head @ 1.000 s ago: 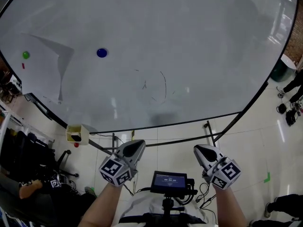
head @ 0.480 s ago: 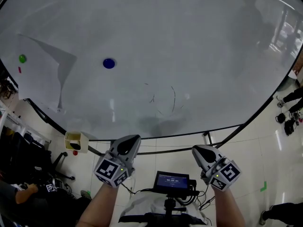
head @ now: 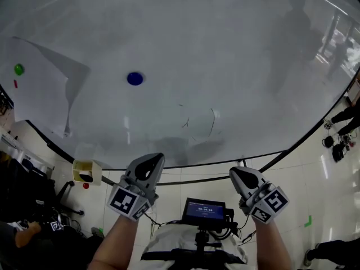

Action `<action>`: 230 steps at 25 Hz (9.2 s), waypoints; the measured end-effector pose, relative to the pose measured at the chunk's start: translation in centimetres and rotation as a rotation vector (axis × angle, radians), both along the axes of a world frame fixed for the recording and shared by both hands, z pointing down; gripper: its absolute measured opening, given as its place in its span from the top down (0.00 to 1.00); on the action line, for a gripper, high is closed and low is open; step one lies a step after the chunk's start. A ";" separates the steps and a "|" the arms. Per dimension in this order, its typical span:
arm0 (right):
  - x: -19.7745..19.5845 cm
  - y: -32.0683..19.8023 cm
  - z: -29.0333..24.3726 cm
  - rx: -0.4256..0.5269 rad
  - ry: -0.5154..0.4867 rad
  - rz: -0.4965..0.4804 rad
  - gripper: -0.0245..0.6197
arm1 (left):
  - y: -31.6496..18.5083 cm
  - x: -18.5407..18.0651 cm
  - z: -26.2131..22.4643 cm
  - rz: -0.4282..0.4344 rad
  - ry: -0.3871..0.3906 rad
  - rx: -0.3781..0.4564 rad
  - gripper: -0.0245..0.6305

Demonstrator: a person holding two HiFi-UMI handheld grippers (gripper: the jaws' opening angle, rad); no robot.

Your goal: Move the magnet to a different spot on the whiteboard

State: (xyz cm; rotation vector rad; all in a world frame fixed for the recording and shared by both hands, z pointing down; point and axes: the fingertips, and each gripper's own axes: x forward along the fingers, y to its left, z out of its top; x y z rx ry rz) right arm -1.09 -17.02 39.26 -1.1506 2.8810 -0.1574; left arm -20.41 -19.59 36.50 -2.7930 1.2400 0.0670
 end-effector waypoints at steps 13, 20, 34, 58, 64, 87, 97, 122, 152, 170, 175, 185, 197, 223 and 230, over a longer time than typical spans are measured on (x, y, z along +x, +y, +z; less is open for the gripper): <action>-2.2 -2.0 -2.8 0.066 -0.025 -0.062 0.91 | -0.5 -1.3 -1.7 -0.047 -0.055 0.069 0.91; -3.2 -2.9 -4.9 0.115 -0.055 -0.128 0.91 | -0.4 -1.3 -4.6 -0.103 -0.108 0.190 0.91; -4.2 -3.3 -5.6 0.157 -0.075 -0.202 0.91 | -1.0 -1.6 -11.0 -0.176 -0.411 0.396 0.91; -2.9 -3.3 -6.6 0.176 -0.113 -0.216 0.91 | -2.4 -1.6 -20.1 -0.376 -0.627 0.596 0.80; -3.2 -3.2 -6.4 0.173 -0.122 -0.222 0.91 | -3.1 -2.2 -20.0 -0.445 -0.722 0.540 0.67; -1.1 -3.2 -6.3 0.146 -0.125 -0.165 0.91 | -5.6 -1.9 -20.4 -0.514 -0.774 0.576 0.68; -1.7 -3.9 -5.8 0.132 -0.137 -0.172 0.91 | -5.7 -1.0 -20.8 -0.459 -0.715 0.650 0.72; -0.1 0.6 -5.3 0.107 -0.086 -0.085 0.91 | -1.6 -0.4 -18.5 -0.282 -0.390 0.543 0.73; 15.3 2.1 -4.9 0.061 -0.128 -0.115 0.91 | 4.3 17.1 -8.3 -0.025 -0.162 0.092 0.72; 18.3 5.2 -0.3 -0.022 -0.138 -0.242 0.91 | 9.2 18.4 0.1 -0.139 -0.026 -0.134 0.72; 17.7 6.0 0.9 -0.044 -0.141 -0.260 0.91 | 10.3 18.4 2.7 -0.145 0.001 -0.199 0.72; 17.1 6.5 0.7 -0.040 -0.152 -0.277 0.91 | 11.5 19.1 3.5 -0.148 -0.001 -0.216 0.72; 17.7 6.7 0.5 -0.037 -0.167 -0.263 0.91 | 11.4 19.3 3.8 -0.175 -0.011 -0.231 0.72; 19.3 6.1 -1.9 0.023 -0.190 -0.247 0.91 | 7.9 23.2 -5.3 -0.178 -0.287 0.062 0.72; 21.0 5.9 -2.7 0.044 -0.185 -0.225 0.91 | 5.1 26.1 -12.1 -0.199 -0.431 0.270 0.72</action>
